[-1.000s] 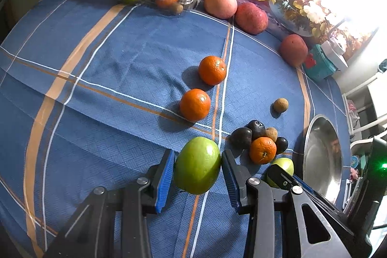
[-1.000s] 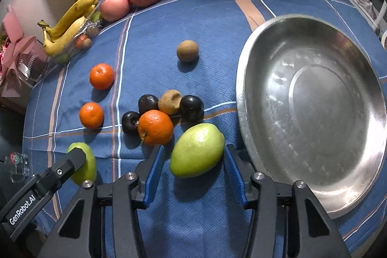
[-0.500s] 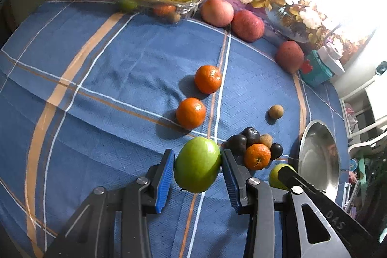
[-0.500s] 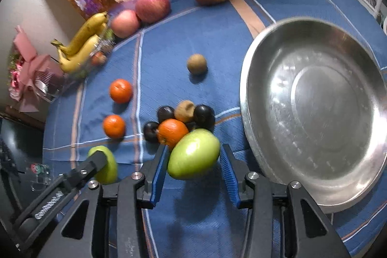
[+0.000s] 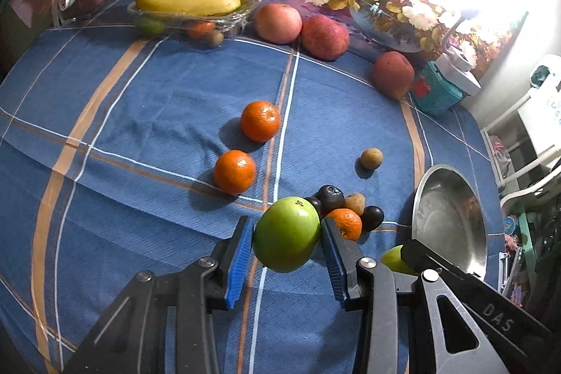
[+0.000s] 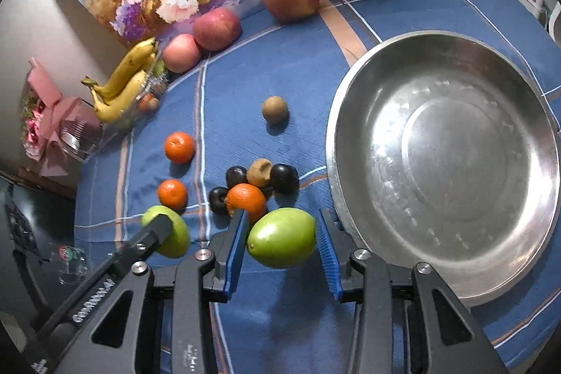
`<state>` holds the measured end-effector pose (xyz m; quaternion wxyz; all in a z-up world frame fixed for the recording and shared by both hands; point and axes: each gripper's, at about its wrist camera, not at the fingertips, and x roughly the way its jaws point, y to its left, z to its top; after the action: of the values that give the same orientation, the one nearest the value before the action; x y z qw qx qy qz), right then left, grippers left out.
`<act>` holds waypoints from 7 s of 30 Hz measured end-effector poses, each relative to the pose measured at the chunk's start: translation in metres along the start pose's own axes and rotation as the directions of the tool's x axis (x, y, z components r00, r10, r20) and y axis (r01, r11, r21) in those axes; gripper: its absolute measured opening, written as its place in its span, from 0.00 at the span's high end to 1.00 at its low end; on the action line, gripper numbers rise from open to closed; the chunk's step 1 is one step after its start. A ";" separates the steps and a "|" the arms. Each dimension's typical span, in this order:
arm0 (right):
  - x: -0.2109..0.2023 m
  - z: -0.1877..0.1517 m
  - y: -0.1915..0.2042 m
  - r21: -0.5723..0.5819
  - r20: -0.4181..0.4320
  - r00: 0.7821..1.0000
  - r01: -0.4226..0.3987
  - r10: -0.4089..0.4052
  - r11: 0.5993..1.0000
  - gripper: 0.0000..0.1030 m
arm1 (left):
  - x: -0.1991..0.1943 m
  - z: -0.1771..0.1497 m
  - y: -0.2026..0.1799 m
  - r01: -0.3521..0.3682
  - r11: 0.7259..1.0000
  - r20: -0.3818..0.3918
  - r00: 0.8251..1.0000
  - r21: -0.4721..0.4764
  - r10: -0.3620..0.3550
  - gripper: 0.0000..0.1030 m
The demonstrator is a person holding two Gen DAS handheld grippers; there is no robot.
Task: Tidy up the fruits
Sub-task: 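Carry the green pear with the right tool into the steel basin, then open the right tool to release the pear in the basin, then move the right tool to the mandarin orange and grasp it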
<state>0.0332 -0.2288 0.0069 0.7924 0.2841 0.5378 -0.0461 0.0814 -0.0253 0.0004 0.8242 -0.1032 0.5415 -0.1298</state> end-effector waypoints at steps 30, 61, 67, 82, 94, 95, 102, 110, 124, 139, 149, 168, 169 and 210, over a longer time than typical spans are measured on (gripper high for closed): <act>-0.054 0.018 -0.130 0.294 0.112 0.989 0.055 -0.092 0.954 0.70 | 0.040 -0.018 -0.136 0.257 0.948 -0.067 0.966 0.189 -0.248 0.63; -0.021 0.004 -0.059 -0.055 0.168 0.924 0.356 -0.343 0.933 0.10 | 0.032 -0.001 -0.044 -0.204 0.969 0.003 0.979 0.137 0.205 0.00; -0.026 0.005 -0.051 -0.031 0.203 0.933 0.310 -0.298 0.950 0.10 | 0.033 0.006 -0.044 -0.136 0.985 -0.001 0.991 0.108 0.137 0.00; -0.021 0.023 0.006 -0.076 0.227 0.942 0.271 -0.248 0.960 0.10 | 0.013 0.025 -0.004 -0.244 0.970 0.098 0.965 -0.010 0.244 0.00; 0.017 0.019 0.044 -0.243 0.094 0.956 0.292 -0.277 0.925 0.10 | 0.026 0.033 0.046 -0.218 0.965 0.001 0.975 -0.143 0.221 0.00; 0.014 0.018 0.047 -0.252 0.107 0.955 0.297 -0.278 0.921 0.10 | 0.026 0.032 0.048 -0.220 0.964 -0.007 0.975 -0.151 0.221 0.00; 0.019 0.007 0.066 -0.410 0.103 0.945 0.325 -0.311 0.852 0.10 | 0.017 0.028 0.055 -0.264 0.950 0.006 0.963 -0.167 0.269 0.00; 0.028 -0.002 0.069 -0.484 0.057 0.957 0.277 -0.286 0.830 0.09 | 0.020 0.023 0.057 -0.286 0.941 0.030 0.955 -0.180 0.296 0.00; 0.034 -0.007 0.075 -0.494 0.011 0.980 0.177 -0.197 0.851 0.03 | 0.014 0.035 0.046 -0.274 0.940 0.118 0.946 -0.204 0.301 0.00; 0.041 -0.002 0.067 -0.448 0.036 0.975 0.214 -0.221 0.868 0.03 | 0.007 0.039 0.040 -0.268 0.957 0.137 0.950 -0.112 0.282 0.00; 0.037 0.004 0.059 -0.392 0.034 0.978 0.203 -0.206 0.897 0.03 | 0.003 0.038 0.033 -0.260 0.964 0.136 0.955 -0.048 0.265 0.00; 0.006 0.013 0.051 -0.300 0.094 0.984 0.172 -0.150 0.938 0.18 | 0.000 0.037 0.022 -0.083 0.997 0.121 0.989 0.006 0.081 0.00; 0.008 0.012 0.053 -0.303 0.088 0.986 0.165 -0.145 0.939 0.22 | 0.001 0.038 0.024 -0.087 0.996 0.116 0.990 0.010 0.085 0.00; 0.028 0.010 0.047 -0.124 -0.037 0.999 -0.024 0.020 0.992 0.65 | 0.013 0.043 0.040 0.066 0.993 0.016 0.998 -0.095 -0.064 0.64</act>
<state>0.0710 -0.1881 0.0043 0.7991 0.2410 0.5507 0.0012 0.1300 0.0095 -0.0062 0.8172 -0.1611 0.5380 -0.1298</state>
